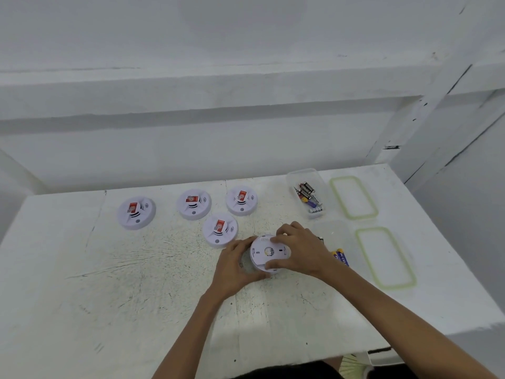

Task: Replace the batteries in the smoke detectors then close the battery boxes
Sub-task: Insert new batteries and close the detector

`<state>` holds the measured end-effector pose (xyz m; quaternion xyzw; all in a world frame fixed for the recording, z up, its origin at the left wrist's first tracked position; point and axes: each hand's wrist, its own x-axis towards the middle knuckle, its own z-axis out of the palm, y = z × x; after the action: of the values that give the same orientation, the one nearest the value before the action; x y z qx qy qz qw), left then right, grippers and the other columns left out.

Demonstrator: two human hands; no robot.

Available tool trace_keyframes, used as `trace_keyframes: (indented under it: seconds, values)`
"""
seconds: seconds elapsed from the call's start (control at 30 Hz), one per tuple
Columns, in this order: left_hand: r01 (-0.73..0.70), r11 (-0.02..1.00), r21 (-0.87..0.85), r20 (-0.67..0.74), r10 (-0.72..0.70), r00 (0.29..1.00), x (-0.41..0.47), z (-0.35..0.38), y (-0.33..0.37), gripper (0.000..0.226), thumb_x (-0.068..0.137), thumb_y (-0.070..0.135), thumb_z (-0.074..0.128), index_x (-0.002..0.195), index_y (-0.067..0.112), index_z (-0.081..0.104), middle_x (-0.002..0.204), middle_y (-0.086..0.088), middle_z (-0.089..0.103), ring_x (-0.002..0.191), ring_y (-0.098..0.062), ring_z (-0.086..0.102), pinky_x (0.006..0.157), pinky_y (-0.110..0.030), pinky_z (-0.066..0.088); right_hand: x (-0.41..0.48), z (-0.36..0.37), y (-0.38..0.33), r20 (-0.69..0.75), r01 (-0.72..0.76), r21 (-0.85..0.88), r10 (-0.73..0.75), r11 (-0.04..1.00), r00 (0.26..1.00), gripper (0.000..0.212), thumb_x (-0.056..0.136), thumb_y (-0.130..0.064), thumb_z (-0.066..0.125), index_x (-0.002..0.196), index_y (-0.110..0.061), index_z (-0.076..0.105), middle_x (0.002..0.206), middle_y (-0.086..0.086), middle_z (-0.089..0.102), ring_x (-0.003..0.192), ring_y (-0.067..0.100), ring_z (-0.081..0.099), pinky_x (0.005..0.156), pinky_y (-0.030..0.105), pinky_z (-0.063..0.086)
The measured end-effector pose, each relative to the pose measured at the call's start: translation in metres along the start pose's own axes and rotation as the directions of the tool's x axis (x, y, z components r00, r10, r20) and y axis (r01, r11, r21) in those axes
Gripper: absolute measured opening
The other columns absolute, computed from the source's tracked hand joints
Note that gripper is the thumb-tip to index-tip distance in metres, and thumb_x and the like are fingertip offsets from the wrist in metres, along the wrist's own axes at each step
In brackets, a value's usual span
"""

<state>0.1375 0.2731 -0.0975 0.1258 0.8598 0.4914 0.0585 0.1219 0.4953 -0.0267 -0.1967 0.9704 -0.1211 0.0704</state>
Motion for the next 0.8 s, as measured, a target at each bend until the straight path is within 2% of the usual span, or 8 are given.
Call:
trace_keyframes:
  seconds: [0.13, 0.23, 0.37, 0.47, 0.57, 0.7, 0.8]
  values:
    - [0.007, 1.000, 0.000, 0.000, -0.007, 1.000, 0.001, 0.001, -0.003, 0.100, 0.050, 0.080, 0.084, 0.138, 0.045, 0.052, 0.127, 0.021, 0.058, 0.119, -0.006, 0.055, 0.099, -0.040, 0.051, 0.005, -0.001, -0.007, 0.051, 0.027, 0.046, -0.029, 0.999, 0.998, 0.071, 0.078, -0.063, 0.068, 0.135, -0.024, 0.056, 0.122, -0.002, 0.053, 0.110, 0.016, 0.043, 0.080, 0.034, 0.050]
    - [0.010, 1.000, -0.005, 0.004, -0.010, 1.000, 0.002, 0.001, -0.001, 0.098, 0.051, 0.078, 0.084, 0.137, 0.046, 0.053, 0.125, 0.022, 0.059, 0.117, -0.005, 0.056, 0.098, -0.038, 0.052, 0.011, -0.004, -0.007, 0.076, 0.026, 0.116, -0.035, 0.993, 0.996, 0.066, 0.078, -0.056, 0.073, 0.133, -0.022, 0.061, 0.122, -0.001, 0.052, 0.109, 0.017, 0.043, 0.083, 0.030, 0.046]
    - [0.009, 1.000, -0.014, -0.014, -0.009, 1.000, 0.002, 0.000, -0.001, 0.096, 0.051, 0.071, 0.089, 0.136, 0.045, 0.054, 0.123, 0.022, 0.059, 0.115, -0.004, 0.056, 0.098, -0.035, 0.052, 0.019, -0.005, -0.008, 0.135, 0.079, 0.071, -0.088, 0.994, 0.987, 0.061, 0.083, -0.049, 0.071, 0.135, -0.020, 0.060, 0.123, 0.001, 0.052, 0.108, 0.018, 0.044, 0.083, 0.035, 0.047]
    - [0.003, 1.000, -0.012, -0.003, -0.003, 1.000, 0.001, 0.001, -0.001, 0.094, 0.053, 0.071, 0.088, 0.137, 0.046, 0.053, 0.125, 0.022, 0.059, 0.116, -0.006, 0.056, 0.098, -0.034, 0.052, 0.021, -0.005, -0.007, 0.147, 0.164, -0.037, -0.157, 0.986, 0.977, 0.058, 0.085, -0.051, 0.066, 0.133, -0.019, 0.058, 0.121, 0.005, 0.052, 0.105, 0.022, 0.047, 0.077, 0.040, 0.052]
    - [0.003, 1.000, -0.014, -0.005, -0.003, 1.000, 0.000, 0.000, 0.001, 0.093, 0.054, 0.072, 0.087, 0.137, 0.045, 0.053, 0.125, 0.022, 0.059, 0.116, -0.007, 0.057, 0.097, -0.036, 0.052, 0.020, -0.003, -0.007, 0.143, 0.213, -0.092, -0.199, 0.973, 0.970, 0.058, 0.085, -0.053, 0.064, 0.131, -0.018, 0.058, 0.115, 0.008, 0.051, 0.100, 0.023, 0.048, 0.069, 0.038, 0.053]
    - [-0.020, 0.999, -0.031, 0.007, 0.020, 1.000, 0.004, 0.000, 0.005, 0.089, 0.058, 0.063, 0.090, 0.136, 0.038, 0.055, 0.126, 0.021, 0.063, 0.116, -0.009, 0.060, 0.096, -0.040, 0.054, 0.017, -0.001, -0.005, 0.100, 0.222, -0.110, -0.211, 0.969, 0.972, 0.058, 0.083, -0.057, 0.061, 0.127, -0.018, 0.061, 0.108, 0.007, 0.052, 0.094, 0.022, 0.049, 0.061, 0.035, 0.051]
    - [0.008, 0.999, -0.039, 0.011, -0.007, 1.000, 0.006, 0.003, 0.003, 0.090, 0.056, 0.059, 0.092, 0.135, 0.038, 0.055, 0.126, 0.018, 0.064, 0.116, -0.010, 0.060, 0.096, -0.043, 0.053, 0.019, 0.001, -0.006, 0.065, 0.190, -0.072, -0.185, 0.979, 0.981, 0.060, 0.076, -0.059, 0.066, 0.120, -0.019, 0.067, 0.100, 0.005, 0.052, 0.087, 0.021, 0.046, 0.057, 0.034, 0.050]
